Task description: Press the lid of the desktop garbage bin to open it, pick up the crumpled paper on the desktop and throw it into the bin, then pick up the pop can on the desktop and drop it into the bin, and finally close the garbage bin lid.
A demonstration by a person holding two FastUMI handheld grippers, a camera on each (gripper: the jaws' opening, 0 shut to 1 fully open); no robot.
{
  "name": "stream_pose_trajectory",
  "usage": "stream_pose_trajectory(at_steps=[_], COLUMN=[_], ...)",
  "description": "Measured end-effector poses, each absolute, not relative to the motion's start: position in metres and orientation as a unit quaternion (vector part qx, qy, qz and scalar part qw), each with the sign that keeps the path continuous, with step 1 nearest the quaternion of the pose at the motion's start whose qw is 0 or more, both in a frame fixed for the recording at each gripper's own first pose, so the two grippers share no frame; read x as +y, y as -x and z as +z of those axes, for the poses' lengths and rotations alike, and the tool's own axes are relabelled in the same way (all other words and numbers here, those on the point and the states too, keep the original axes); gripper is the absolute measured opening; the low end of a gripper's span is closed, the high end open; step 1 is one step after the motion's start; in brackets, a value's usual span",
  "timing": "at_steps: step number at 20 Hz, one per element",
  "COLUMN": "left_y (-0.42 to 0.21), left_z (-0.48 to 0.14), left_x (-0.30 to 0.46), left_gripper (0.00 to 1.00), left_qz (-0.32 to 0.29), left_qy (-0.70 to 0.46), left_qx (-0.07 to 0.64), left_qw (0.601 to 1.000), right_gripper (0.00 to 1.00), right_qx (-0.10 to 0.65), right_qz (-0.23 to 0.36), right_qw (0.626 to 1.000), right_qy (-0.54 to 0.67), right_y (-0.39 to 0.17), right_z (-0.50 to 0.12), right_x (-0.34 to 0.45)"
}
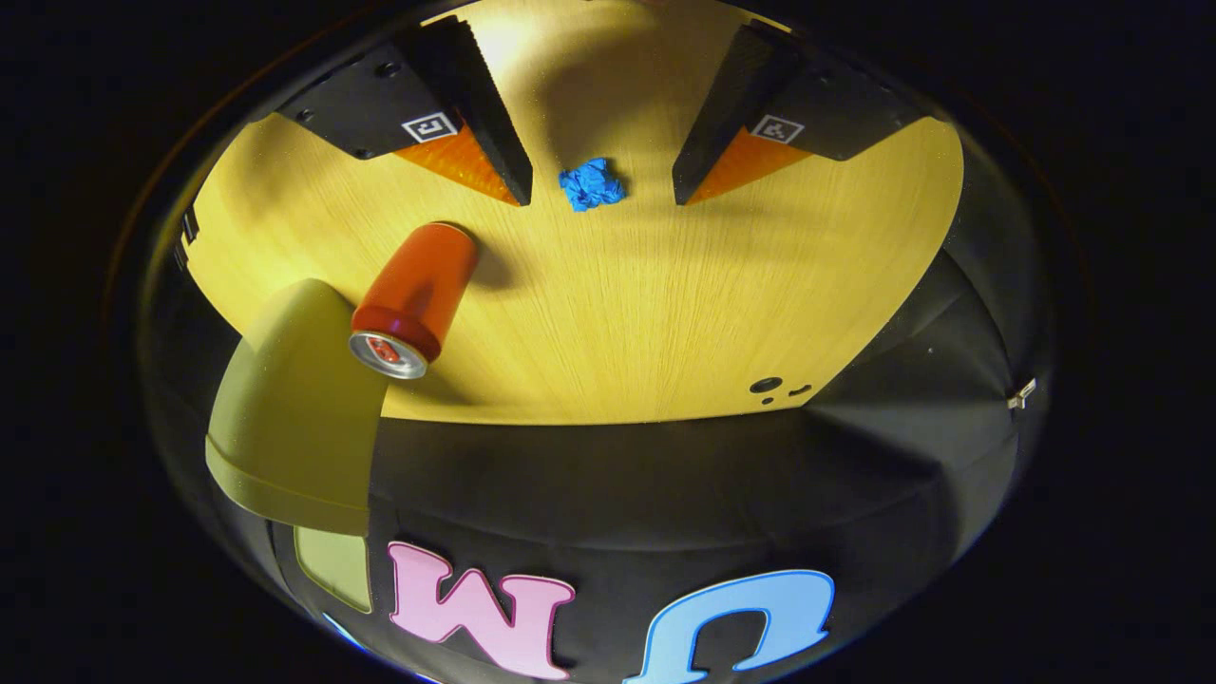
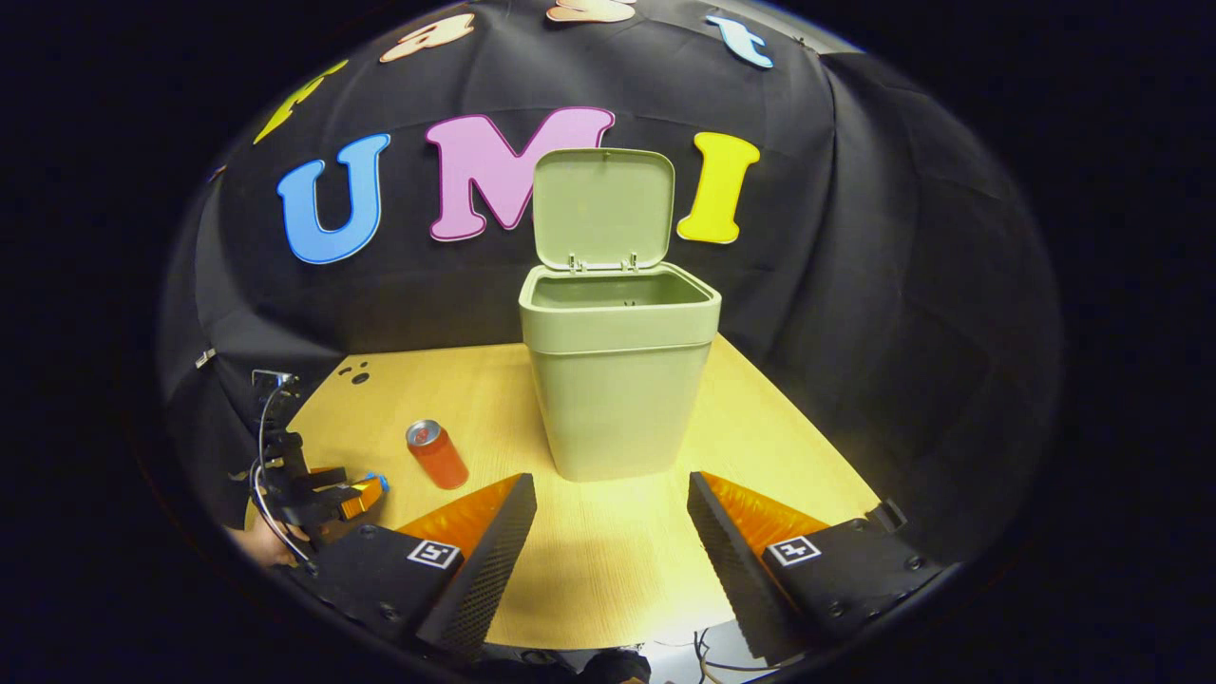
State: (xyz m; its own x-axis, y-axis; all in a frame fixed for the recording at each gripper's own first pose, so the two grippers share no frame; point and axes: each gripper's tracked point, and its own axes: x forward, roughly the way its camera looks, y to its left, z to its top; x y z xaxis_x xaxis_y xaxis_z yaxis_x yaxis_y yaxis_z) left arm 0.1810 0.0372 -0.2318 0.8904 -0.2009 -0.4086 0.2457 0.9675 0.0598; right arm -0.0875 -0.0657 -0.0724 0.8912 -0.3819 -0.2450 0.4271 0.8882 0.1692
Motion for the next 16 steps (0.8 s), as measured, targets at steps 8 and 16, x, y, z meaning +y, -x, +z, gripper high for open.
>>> stream_pose_trajectory(at_steps=[8,16], left_y=[-0.194,-0.193], left_z=[-0.252,-0.258], left_x=[0.027,0.031], left_gripper=[0.94,0.73], left_qz=[-0.121,-0.119], left_qy=[-0.063,-0.071], left_qx=[0.215,0.211], left_qw=[0.967,0.968], right_gripper=[1.00,1.00], right_qx=[0.132,0.143], right_qz=[-0.220,-0.192], right_qw=[0.958,0.962], right_qy=[-0.129,-0.129], right_y=[0.095,0.084], right_z=[-0.084,-0.087], right_x=[-0.063,-0.044])
